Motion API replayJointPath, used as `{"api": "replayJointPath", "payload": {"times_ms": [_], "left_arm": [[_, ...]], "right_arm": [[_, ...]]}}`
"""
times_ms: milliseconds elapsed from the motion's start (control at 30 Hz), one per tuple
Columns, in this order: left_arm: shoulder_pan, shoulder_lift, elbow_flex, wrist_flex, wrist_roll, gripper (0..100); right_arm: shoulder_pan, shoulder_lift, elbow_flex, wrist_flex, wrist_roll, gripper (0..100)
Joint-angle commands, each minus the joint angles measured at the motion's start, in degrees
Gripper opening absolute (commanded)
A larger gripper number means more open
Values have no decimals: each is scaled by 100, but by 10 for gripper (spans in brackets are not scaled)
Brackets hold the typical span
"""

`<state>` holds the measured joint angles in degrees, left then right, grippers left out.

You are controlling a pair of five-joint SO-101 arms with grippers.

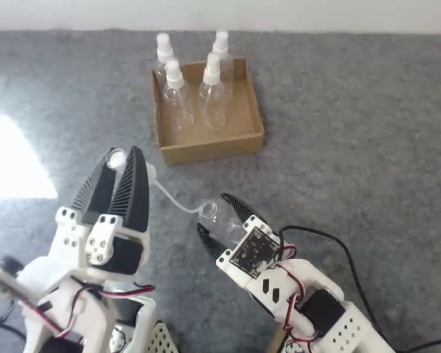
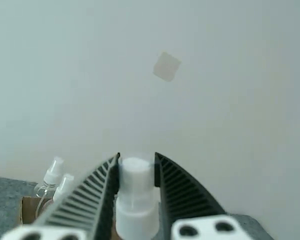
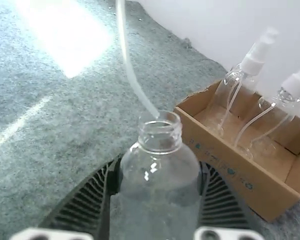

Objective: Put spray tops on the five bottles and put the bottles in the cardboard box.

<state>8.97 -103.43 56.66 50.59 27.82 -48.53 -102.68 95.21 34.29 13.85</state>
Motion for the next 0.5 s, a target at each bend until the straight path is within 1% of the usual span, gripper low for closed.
{"api": "replayJointPath", "payload": {"times_ms": [0,133,300,467], "left_arm": [[202,-88,66,-18,35,12],[246,-79,224,-62,26,12],[237,-79,673,-457,26,12],[255,-70,919,-501,26,12]], "right_arm": [[-48,-48,123,13,88,114],[-48,-57,123,13,88,114],[-48,-57,123,13,88,114],[-48,-57,123,13,88,114]]}}
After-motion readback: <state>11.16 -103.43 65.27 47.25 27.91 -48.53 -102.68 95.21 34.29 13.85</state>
